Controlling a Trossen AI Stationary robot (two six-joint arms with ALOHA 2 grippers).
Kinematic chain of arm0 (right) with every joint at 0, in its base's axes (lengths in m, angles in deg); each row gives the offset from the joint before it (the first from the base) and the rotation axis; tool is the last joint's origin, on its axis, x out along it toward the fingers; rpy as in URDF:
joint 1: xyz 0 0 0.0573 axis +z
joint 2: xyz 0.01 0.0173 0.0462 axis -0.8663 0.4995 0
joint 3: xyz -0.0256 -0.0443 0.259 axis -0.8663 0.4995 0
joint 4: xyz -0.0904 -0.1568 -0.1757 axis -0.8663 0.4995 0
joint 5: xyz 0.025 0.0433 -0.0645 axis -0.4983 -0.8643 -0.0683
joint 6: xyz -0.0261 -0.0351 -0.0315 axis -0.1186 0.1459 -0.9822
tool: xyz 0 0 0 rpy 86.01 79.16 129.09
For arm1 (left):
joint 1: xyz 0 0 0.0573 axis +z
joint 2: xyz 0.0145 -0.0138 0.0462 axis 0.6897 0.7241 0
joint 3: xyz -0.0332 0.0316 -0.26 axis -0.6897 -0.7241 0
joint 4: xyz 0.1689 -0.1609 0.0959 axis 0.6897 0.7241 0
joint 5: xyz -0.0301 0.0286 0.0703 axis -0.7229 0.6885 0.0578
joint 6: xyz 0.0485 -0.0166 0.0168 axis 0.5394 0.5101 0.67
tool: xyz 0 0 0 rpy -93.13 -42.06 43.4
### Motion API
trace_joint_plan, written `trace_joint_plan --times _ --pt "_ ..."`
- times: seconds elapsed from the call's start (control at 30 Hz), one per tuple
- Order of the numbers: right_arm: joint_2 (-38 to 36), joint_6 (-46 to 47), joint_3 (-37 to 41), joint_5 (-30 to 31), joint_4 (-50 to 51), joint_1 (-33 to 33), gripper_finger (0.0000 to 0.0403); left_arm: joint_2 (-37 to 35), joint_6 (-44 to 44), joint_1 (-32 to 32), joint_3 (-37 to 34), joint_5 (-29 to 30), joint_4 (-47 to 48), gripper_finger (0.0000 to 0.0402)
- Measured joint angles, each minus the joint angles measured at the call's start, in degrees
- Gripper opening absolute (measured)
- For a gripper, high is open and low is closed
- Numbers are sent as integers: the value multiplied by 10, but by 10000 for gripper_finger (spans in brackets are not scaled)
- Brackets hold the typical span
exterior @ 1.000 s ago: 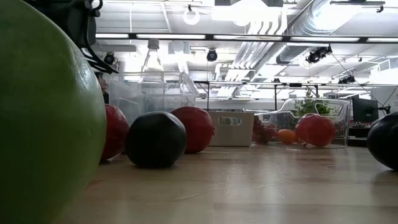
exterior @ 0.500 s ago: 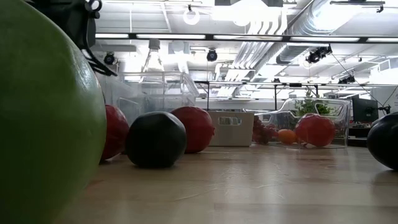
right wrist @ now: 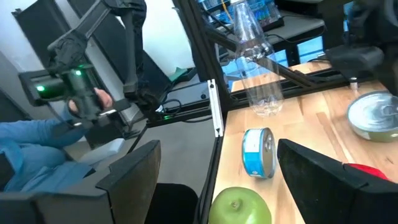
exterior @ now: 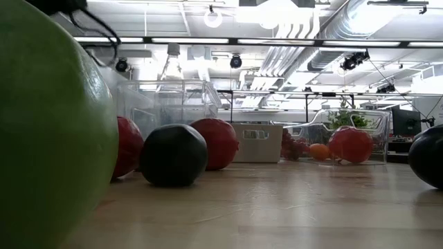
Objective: Pick & Place Food Item
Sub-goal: Put the green canned tuna into the white bin
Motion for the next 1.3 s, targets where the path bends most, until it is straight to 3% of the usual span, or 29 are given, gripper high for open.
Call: trace_joint_plan --times 0.23,0.7,1.3 --pt "0 0 0 10 0 0 311 -46 -11 -54 1 37 -37 0" --pt "0 0 0 10 4 0 311 -25 7 -96 2 32 -151 0" --pt "0 0 0 10 8 0 311 -14 21 -105 1 49 -129 0"
